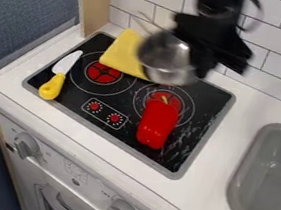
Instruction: Moved the silver pot to the bottom of between two burners
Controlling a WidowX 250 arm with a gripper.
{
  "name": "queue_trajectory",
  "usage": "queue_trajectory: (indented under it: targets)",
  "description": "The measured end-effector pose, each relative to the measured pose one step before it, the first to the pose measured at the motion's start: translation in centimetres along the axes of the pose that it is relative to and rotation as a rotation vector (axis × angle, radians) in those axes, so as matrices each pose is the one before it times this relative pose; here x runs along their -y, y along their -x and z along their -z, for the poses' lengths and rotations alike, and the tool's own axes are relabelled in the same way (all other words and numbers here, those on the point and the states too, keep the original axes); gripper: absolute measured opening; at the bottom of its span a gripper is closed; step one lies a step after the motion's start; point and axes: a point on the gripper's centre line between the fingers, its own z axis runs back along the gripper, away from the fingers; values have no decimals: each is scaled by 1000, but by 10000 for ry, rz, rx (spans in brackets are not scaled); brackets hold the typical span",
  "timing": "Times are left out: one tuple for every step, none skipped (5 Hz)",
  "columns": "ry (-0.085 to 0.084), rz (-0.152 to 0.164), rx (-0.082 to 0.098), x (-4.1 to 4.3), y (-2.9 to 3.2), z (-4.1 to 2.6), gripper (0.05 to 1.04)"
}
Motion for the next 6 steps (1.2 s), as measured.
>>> queue_trajectory:
  targets:
    - [-539,-672,-424,-2410,3742,-729,79]
    - [-168,-1136,-662,-3781,3729,1954,79]
    - [-16,167,-525,-513,483,2966,79]
    - [-161,-184,-361,-801,225,2188,79]
    - [92,-17,0,349,-918,997,79]
    - [33,282,89,972,-510,120,107]
